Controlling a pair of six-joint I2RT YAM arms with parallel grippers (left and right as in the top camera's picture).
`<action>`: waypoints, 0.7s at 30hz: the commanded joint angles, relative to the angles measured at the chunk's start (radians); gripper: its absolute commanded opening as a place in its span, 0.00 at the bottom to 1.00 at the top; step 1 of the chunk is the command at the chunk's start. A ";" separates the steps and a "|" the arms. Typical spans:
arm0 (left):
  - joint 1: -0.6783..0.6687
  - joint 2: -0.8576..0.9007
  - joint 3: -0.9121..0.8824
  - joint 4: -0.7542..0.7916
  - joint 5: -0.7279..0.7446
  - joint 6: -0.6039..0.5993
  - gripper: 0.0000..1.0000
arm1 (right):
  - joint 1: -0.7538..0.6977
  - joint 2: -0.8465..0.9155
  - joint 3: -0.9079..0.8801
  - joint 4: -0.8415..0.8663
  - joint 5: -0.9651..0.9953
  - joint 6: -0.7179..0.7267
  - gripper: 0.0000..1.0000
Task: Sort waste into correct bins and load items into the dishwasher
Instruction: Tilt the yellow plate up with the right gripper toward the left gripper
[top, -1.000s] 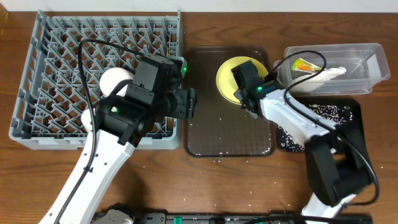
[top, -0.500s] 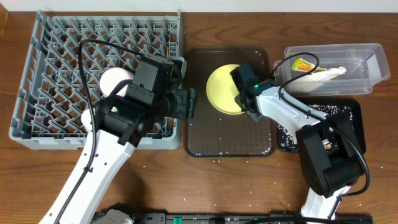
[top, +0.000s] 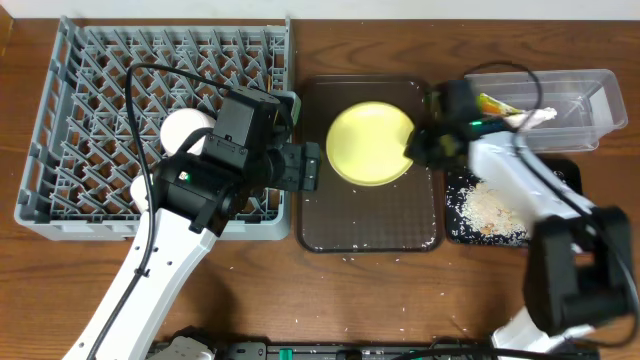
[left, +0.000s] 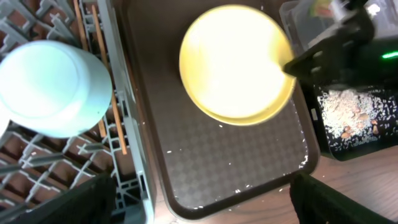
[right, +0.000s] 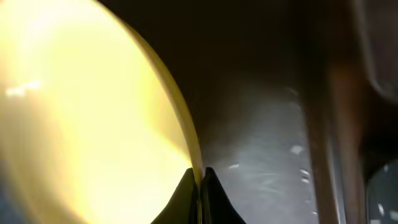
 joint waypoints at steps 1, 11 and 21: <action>0.002 0.000 -0.002 0.021 0.051 -0.002 0.93 | -0.045 -0.097 0.000 0.004 -0.393 -0.326 0.01; 0.002 0.000 -0.002 0.036 0.098 -0.002 0.93 | -0.037 -0.232 0.000 -0.007 -0.600 -0.522 0.01; 0.002 0.005 -0.002 0.058 0.099 -0.006 0.47 | -0.019 -0.238 0.000 -0.003 -0.801 -0.587 0.01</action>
